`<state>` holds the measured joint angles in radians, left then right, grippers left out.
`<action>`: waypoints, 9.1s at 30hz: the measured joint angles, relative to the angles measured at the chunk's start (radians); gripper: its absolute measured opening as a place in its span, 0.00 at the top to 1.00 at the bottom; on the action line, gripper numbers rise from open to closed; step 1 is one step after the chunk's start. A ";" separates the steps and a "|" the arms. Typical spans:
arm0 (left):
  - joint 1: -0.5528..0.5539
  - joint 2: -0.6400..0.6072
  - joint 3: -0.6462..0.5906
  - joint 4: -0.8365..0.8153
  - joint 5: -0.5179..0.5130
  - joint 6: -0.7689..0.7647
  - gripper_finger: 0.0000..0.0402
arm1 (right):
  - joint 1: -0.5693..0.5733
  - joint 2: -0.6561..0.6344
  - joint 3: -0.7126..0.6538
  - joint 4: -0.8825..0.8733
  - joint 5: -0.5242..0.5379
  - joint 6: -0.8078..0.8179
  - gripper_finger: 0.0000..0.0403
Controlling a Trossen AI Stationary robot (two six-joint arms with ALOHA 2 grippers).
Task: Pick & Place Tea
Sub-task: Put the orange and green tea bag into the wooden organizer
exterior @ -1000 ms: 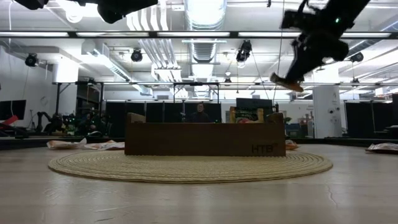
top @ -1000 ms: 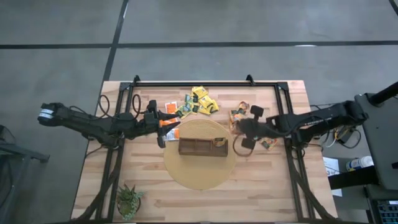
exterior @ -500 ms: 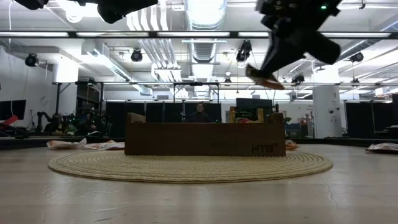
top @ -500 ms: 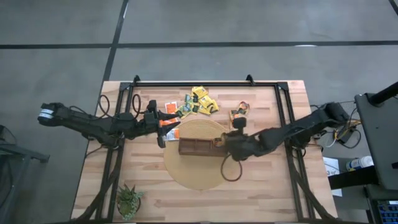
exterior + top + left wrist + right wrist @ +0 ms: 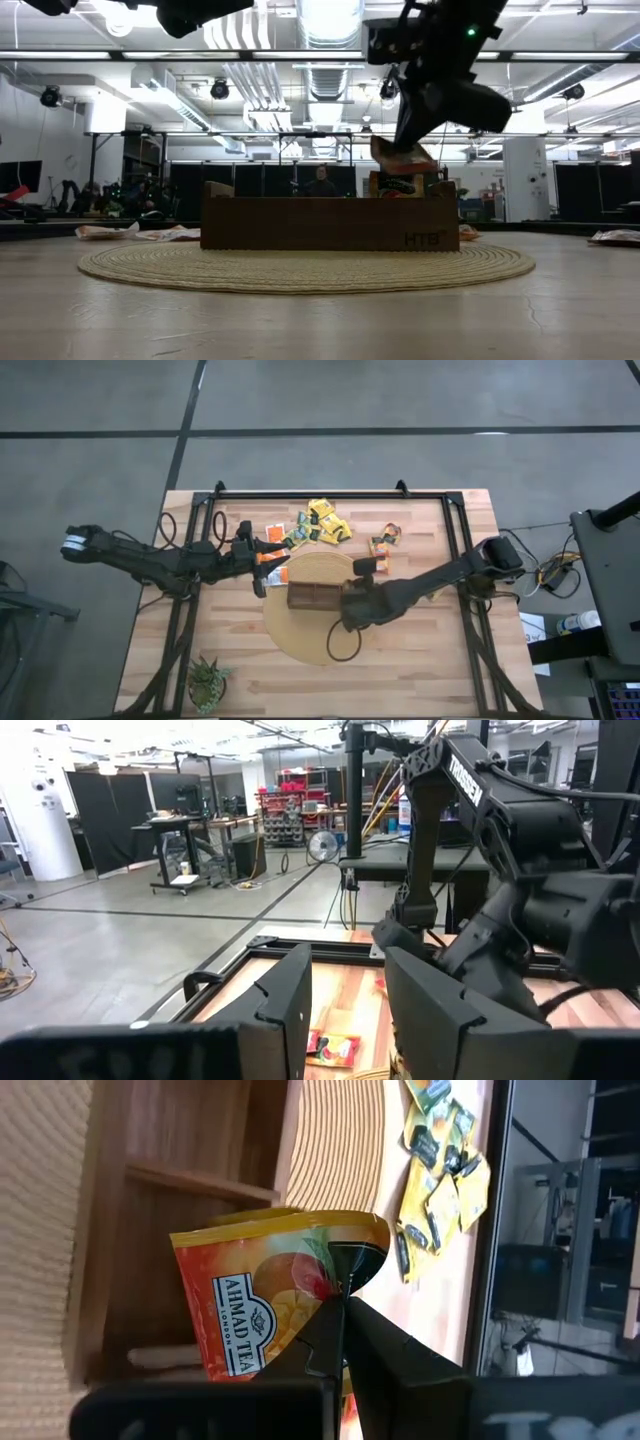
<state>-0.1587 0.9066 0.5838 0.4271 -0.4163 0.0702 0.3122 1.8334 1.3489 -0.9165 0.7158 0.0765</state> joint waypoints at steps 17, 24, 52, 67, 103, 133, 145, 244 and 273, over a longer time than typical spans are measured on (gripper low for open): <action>0.000 0.000 0.000 0.001 0.000 0.001 0.69 | -0.011 0.009 0.016 0.004 -0.010 0.038 0.94; 0.000 0.000 0.000 0.001 0.000 0.001 0.69 | -0.011 0.008 0.016 0.004 -0.014 0.052 0.79; 0.000 0.000 0.000 -0.001 0.000 0.001 0.69 | -0.012 -0.103 -0.034 -0.124 -0.005 0.203 0.59; 0.000 0.000 0.000 0.002 0.000 0.001 0.69 | -0.039 -0.305 -0.328 0.334 -0.124 0.002 0.58; 0.000 0.000 0.000 0.002 0.000 0.006 0.69 | -0.631 -0.663 -0.804 0.683 -0.142 0.518 0.60; 0.000 0.000 0.000 0.003 0.000 -0.018 0.69 | -0.914 -0.268 -0.831 0.894 -0.419 0.505 0.66; 0.000 0.000 0.000 0.002 0.000 -0.018 0.69 | -0.925 -0.278 -0.807 0.840 -0.459 0.369 0.95; 0.020 0.776 0.540 0.024 -0.258 0.010 0.69 | 0.063 -0.326 -0.588 1.499 0.635 -1.196 0.98; 0.040 0.774 0.540 -0.008 -0.154 0.007 0.96 | 0.063 -0.325 -0.588 1.524 0.567 -1.048 0.98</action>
<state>-0.1188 1.6802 1.1236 0.4187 -0.5700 0.0772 0.3753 1.5082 0.7612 0.6079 1.2827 -0.9719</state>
